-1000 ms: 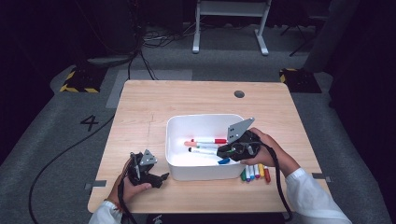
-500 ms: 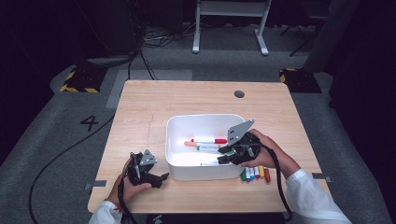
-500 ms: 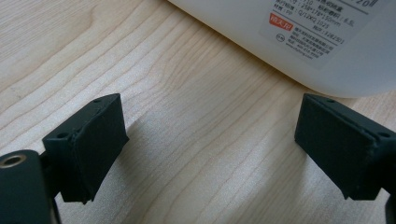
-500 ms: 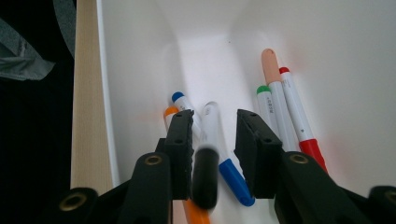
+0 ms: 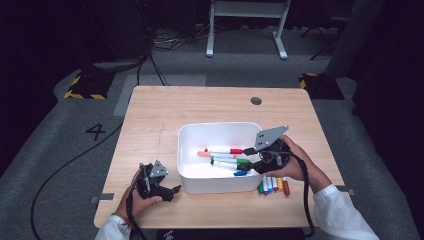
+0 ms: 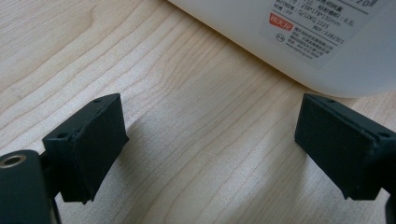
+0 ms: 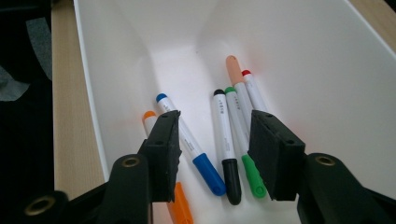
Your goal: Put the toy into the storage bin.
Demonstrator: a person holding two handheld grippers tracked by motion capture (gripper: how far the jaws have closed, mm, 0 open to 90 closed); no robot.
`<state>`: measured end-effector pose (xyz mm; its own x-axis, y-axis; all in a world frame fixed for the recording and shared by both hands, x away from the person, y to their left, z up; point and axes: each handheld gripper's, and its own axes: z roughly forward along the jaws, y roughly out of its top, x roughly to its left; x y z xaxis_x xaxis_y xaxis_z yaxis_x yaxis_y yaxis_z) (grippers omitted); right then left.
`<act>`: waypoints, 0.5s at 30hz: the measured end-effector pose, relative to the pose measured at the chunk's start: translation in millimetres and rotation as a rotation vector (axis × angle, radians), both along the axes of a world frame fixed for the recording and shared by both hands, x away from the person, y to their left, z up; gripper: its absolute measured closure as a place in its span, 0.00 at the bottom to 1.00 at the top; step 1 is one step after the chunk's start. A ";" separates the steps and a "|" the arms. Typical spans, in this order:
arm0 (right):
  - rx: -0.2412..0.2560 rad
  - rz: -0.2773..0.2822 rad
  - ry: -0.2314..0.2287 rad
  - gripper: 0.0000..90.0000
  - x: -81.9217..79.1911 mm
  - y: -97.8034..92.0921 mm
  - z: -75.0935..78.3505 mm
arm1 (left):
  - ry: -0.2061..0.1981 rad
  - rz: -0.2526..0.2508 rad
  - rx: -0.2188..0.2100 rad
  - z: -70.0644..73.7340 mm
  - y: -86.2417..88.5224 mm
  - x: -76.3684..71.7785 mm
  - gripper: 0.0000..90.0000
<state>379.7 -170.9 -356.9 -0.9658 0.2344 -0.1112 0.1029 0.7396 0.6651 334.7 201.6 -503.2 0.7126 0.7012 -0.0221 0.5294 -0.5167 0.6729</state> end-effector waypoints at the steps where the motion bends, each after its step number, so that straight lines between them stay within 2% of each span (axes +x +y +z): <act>1: 0.007 -0.013 -0.005 0.58 -0.9 -3.1 1.6 | 0.007 -0.002 -0.004 0.0 -0.1 -0.2 0.10; 8: 0.065 -0.121 -0.059 0.47 -12.0 -34.2 15.6 | 0.006 -0.002 -0.003 0.0 -0.1 -0.1 0.10; 12: 0.122 -0.189 -0.085 0.43 -19.9 -60.3 22.5 | 0.004 0.000 -0.003 -0.1 -0.2 -0.3 0.10; 15: 0.164 -0.258 -0.090 0.42 -28.3 -83.0 21.2 | 0.004 -0.001 -0.002 -0.1 -0.2 -0.2 0.10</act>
<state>351.4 -254.0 -335.7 -0.8603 0.4920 -0.1337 0.2087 0.5790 0.7881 334.5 201.4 -503.3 0.7134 0.7002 -0.0271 0.5317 -0.5157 0.6718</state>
